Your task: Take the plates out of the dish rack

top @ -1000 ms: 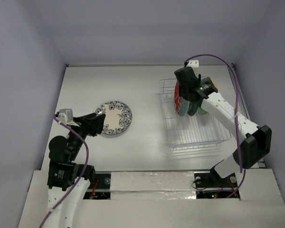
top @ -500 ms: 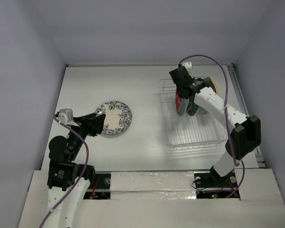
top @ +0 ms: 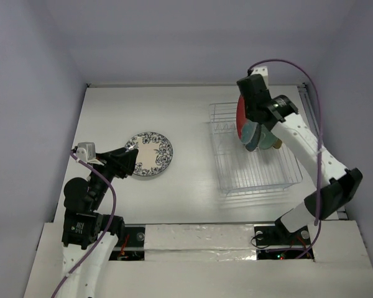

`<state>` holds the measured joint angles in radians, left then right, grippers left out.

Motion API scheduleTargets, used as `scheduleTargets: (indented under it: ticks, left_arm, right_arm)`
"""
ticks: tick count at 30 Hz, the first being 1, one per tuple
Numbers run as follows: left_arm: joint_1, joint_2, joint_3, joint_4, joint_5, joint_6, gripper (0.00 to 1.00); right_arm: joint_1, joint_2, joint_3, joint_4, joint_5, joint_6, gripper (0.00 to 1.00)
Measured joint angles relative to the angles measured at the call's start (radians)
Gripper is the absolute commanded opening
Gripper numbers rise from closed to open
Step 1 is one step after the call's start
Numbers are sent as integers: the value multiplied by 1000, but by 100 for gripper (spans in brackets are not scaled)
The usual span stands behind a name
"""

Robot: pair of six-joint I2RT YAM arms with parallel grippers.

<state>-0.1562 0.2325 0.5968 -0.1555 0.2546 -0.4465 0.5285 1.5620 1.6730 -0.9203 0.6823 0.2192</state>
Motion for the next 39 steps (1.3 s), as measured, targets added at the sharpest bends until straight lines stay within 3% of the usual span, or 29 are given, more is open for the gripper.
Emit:
scheduleTargets:
  ticks: [8, 13, 23, 39]
  left_arm:
    - [0, 0, 0, 0, 0, 0, 52]
    - [0, 0, 0, 0, 0, 0, 52]
    - [0, 0, 0, 0, -1, 0, 52]
    - [0, 0, 0, 0, -1, 0, 52]
  right_arm:
    - [38, -211, 57, 35, -41, 75, 0]
    - [126, -256, -56, 224, -190, 212, 0]
    - [246, 107, -196, 579, -528, 540, 0]
    - [323, 393, -232, 863, -641, 813, 0]
